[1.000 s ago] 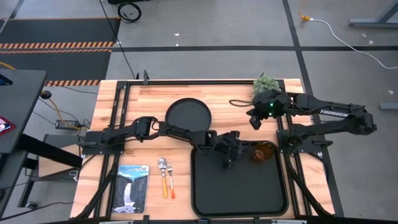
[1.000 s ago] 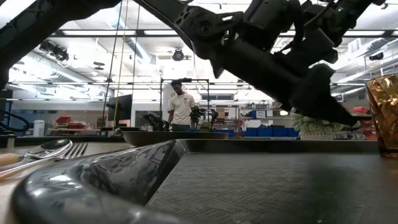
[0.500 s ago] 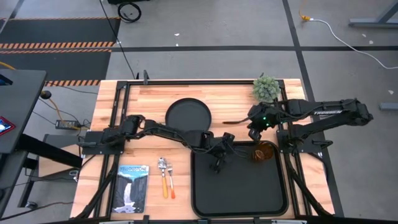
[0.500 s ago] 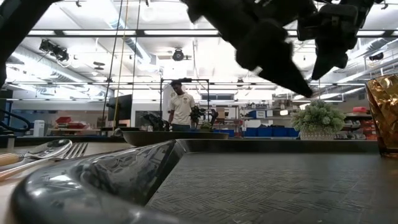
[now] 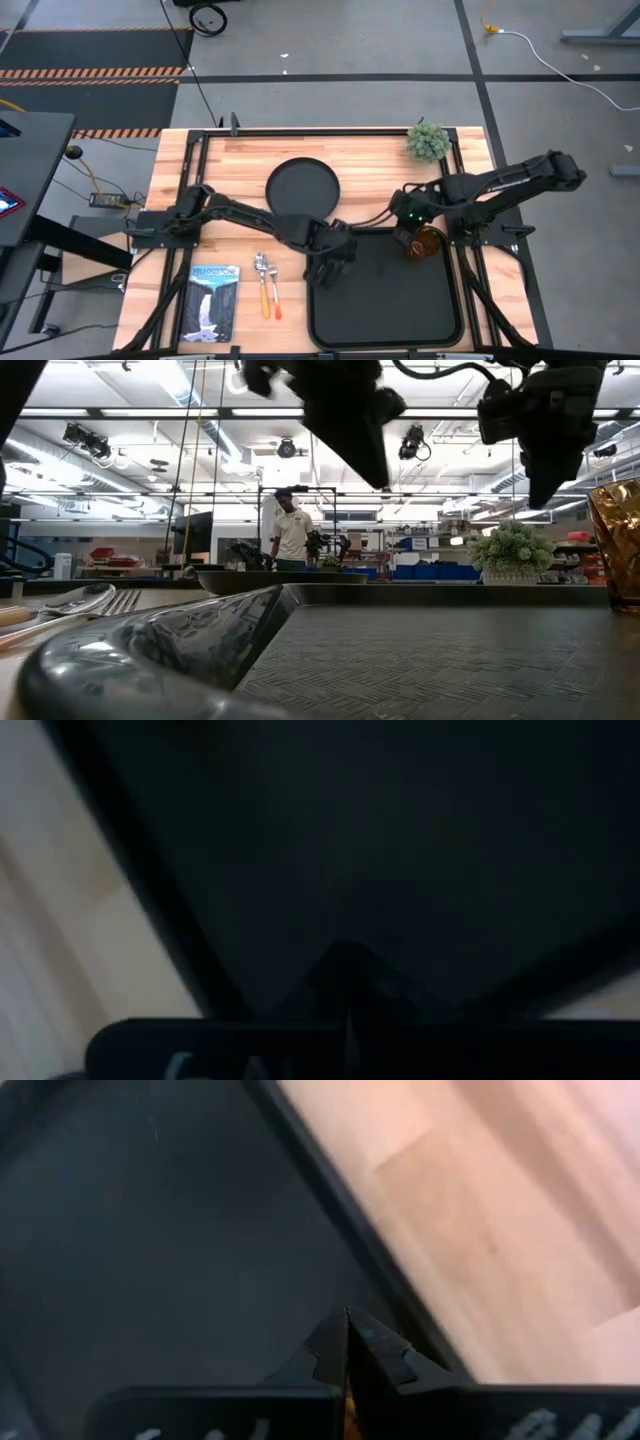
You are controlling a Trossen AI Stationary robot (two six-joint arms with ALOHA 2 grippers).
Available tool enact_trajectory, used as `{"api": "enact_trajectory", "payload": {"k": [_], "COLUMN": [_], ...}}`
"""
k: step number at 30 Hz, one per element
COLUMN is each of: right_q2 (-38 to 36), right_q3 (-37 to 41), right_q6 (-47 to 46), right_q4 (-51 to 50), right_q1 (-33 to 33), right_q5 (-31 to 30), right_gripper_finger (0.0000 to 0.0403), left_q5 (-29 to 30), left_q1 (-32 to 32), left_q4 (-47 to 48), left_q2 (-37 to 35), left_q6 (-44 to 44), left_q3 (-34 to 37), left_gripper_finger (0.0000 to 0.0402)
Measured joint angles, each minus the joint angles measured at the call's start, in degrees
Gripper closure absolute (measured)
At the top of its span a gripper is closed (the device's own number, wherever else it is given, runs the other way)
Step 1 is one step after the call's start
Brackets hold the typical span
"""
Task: Pick and place plate/cup/fork/spoon on tray
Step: Put the brown cup on the black tray
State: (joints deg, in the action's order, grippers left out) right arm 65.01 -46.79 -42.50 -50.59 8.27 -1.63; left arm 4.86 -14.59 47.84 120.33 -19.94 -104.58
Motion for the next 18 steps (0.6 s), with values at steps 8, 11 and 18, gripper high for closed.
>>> {"api": "enact_trajectory", "payload": {"k": [8,11,18], "right_q2": [7.14,9.49,13.9], "right_q3": [-5.77,-7.97,-9.04], "right_q6": [1.27,2.96,6.42], "right_q4": [-3.24,-6.26,-8.66], "right_q1": [4.37,5.09,6.06], "right_q5": [-0.08,-0.11,0.11], "right_gripper_finger": [0.0393,0.0393,0.0393], "left_q5": [-0.18,-1.02,-1.66], "left_q1": [-6.52,-8.96,-13.23], "left_q4": [5.93,6.0,2.1], "left_q2": [-1.15,-1.05,-1.05], "left_q6": [2.71,4.84,12.71], "left_q3": [-0.08,-0.02,-0.11], "left_gripper_finger": [0.039,0.039,0.039]}}
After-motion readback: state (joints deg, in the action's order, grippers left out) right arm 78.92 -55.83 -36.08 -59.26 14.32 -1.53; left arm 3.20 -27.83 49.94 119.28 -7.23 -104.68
